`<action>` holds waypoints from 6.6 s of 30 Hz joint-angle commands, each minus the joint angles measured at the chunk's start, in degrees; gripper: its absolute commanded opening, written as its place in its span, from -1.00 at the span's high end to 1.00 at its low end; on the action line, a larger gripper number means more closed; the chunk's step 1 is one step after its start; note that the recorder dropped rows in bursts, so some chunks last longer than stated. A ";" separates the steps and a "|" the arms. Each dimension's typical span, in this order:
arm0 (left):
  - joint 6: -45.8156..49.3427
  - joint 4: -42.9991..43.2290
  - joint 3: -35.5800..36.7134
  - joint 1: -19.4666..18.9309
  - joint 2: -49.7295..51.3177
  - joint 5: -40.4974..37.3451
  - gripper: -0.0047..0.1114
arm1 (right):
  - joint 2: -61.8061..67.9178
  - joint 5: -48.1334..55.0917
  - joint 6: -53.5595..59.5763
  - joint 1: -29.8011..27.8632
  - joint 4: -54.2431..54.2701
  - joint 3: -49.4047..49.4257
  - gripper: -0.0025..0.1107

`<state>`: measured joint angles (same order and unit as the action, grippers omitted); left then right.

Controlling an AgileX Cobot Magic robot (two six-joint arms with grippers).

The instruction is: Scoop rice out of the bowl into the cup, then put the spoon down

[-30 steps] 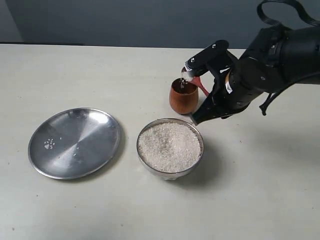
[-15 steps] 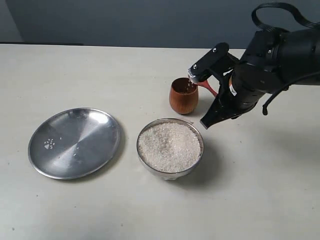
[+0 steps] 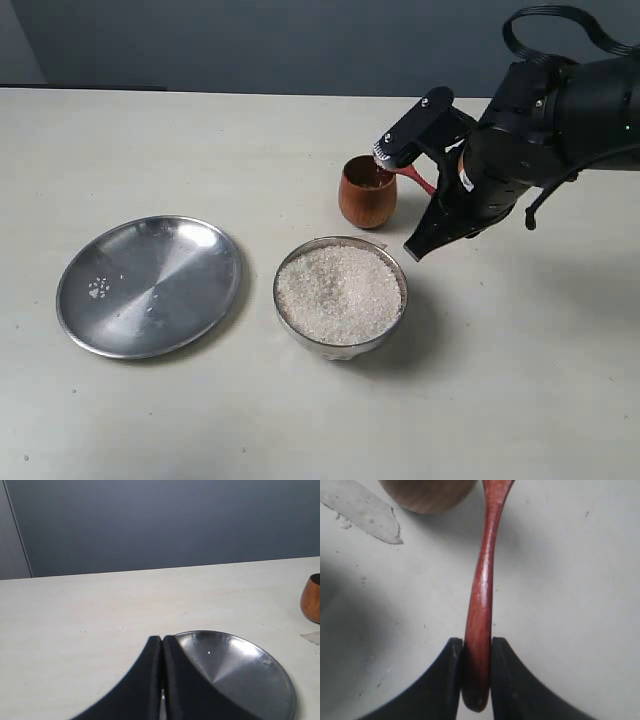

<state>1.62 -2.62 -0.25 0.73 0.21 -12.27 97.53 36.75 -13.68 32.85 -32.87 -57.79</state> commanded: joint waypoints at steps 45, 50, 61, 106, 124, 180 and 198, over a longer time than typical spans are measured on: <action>-0.06 0.23 0.25 0.43 -0.21 0.38 0.91 | 2.39 -12.02 17.80 15.97 45.81 -9.59 0.97; -0.06 1.27 0.25 0.43 -0.21 0.38 0.91 | 10.28 -15.02 19.62 19.19 50.70 -12.94 0.97; -0.06 1.38 0.25 0.43 -0.21 0.38 0.91 | 19.22 -18.60 19.62 20.88 55.14 -18.97 0.97; -0.06 1.38 0.25 0.43 -0.21 0.38 0.91 | 2.99 -7.73 0.60 19.20 20.39 -22.47 0.97; -0.06 1.38 0.25 0.43 -0.21 0.38 0.91 | -16.33 -13.38 -2.00 19.11 6.61 -4.95 0.97; -0.06 2.29 0.25 0.43 -0.21 0.38 0.91 | -62.37 -12.29 -26.39 20.18 -5.08 31.91 0.97; -0.06 2.29 0.25 0.43 -0.21 0.38 0.91 | -85.02 -5.75 -27.01 -6.87 3.04 31.91 0.97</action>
<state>1.62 0.00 -0.25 0.85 0.21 -12.27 13.60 26.95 -40.46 26.50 -33.99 -26.11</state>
